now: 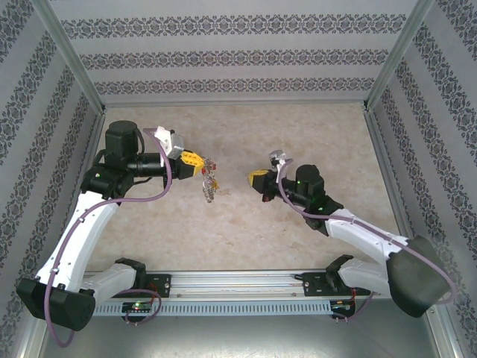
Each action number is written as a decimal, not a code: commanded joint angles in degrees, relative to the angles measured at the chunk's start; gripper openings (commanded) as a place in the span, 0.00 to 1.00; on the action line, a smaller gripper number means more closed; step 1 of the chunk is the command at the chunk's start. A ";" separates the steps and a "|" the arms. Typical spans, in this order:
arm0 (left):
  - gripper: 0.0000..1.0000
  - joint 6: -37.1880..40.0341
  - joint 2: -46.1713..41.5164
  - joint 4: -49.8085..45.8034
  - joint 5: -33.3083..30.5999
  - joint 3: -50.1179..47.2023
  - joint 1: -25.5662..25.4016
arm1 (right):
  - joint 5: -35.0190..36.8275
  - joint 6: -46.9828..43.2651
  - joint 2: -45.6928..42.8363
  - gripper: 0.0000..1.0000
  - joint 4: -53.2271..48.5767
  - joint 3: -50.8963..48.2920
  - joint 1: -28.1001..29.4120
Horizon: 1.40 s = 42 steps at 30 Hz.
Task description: Put the keys on the keyring
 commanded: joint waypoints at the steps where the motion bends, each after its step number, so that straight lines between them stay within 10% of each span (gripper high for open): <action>1: 0.00 -1.08 -1.33 4.03 1.15 -0.67 0.92 | 3.89 0.40 5.04 0.00 0.58 -1.81 -0.33; 20: 0.00 -2.08 -1.36 5.52 2.31 -1.25 1.76 | 8.36 5.48 19.53 0.01 -9.38 -0.77 1.61; 29: 0.00 -2.15 -1.73 5.78 2.31 -1.35 2.01 | 6.22 5.81 22.66 0.26 -15.91 1.57 1.43; 42: 0.00 -3.37 -2.24 7.36 2.93 -2.18 2.28 | 9.03 -10.55 21.08 0.37 -52.31 21.66 0.74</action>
